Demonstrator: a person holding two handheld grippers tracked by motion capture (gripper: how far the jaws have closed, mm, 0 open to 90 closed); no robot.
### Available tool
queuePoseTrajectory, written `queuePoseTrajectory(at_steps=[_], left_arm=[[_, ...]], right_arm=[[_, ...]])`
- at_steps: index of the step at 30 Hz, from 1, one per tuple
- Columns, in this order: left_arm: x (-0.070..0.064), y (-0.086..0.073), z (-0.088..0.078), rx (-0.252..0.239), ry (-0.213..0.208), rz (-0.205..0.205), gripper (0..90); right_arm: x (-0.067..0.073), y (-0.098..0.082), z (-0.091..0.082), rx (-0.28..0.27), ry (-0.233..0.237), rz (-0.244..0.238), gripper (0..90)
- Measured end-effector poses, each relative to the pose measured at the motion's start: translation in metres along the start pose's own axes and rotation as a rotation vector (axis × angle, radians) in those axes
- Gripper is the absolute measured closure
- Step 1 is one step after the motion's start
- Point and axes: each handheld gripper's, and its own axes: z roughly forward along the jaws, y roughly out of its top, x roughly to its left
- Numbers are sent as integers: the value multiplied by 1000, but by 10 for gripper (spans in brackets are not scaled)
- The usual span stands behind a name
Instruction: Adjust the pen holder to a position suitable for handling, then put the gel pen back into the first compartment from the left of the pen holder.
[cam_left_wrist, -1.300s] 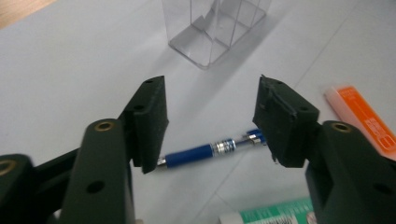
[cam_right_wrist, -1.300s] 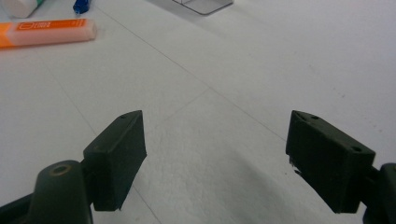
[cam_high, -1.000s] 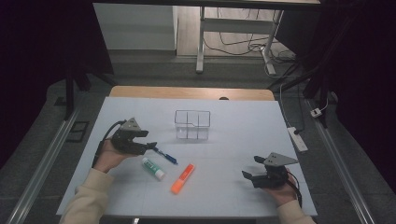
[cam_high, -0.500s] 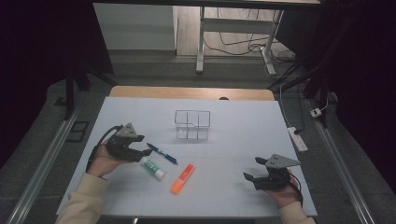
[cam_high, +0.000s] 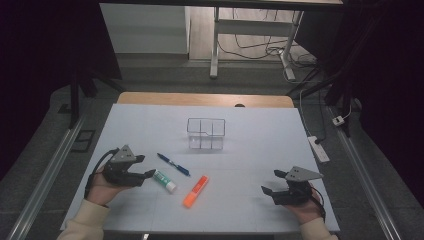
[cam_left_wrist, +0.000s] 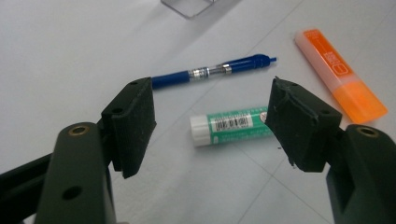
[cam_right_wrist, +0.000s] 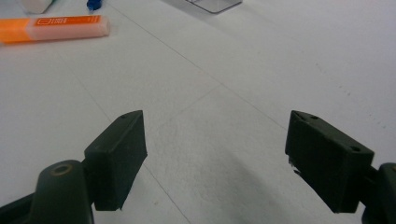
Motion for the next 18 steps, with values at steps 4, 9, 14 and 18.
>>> queuePoseTrajectory(at_steps=[4, 9, 14, 18], left_arm=[[0, -5, 3, 20, 1, -4, 324], [0, -9, 0, 18, 5, -18, 324], [1, -18, -2, 13, 19, -49, 323], [-1, -20, -3, 12, 22, -53, 321]], right_arm=[[0, 0, 1, 3, 3, -1, 202], [1, 1, 2, 3, 7, -2, 203], [3, 3, 3, 3, 15, -1, 207], [5, 5, 5, 9, 16, -9, 207]])
